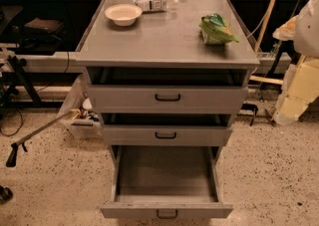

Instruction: Place green rice chip bag into bottom drawer

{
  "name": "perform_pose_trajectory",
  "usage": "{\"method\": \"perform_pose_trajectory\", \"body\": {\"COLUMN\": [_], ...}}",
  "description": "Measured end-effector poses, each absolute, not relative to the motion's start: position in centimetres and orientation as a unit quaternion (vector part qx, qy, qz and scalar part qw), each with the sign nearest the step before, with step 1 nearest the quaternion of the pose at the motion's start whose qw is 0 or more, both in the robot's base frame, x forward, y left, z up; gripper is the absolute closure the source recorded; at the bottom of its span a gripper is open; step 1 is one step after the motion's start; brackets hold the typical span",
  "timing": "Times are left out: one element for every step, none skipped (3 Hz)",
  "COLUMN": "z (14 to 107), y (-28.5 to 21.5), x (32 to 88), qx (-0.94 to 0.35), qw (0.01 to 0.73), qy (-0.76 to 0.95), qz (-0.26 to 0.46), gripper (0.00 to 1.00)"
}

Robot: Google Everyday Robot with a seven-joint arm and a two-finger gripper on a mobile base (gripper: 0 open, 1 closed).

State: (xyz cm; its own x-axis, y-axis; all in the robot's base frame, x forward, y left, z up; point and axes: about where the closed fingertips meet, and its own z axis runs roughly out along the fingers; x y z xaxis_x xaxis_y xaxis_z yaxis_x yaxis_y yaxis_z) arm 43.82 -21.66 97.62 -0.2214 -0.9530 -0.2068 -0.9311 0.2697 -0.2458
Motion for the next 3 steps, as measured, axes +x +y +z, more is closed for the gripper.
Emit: {"method": "perform_pose_trajectory", "body": {"z": [97.6,98.5,100.0], "y": [-21.7,-19.0,-14.2], "x": [43.8,45.4,51.1], "qx": [-0.603,-0.633,-0.664], "qw": [0.159,0.163,0.179], "qy": [0.781,0.757,0.725], "qz": [-0.034,-0.029,-0.041], "gripper": [0.00,0.00,0.00]}}
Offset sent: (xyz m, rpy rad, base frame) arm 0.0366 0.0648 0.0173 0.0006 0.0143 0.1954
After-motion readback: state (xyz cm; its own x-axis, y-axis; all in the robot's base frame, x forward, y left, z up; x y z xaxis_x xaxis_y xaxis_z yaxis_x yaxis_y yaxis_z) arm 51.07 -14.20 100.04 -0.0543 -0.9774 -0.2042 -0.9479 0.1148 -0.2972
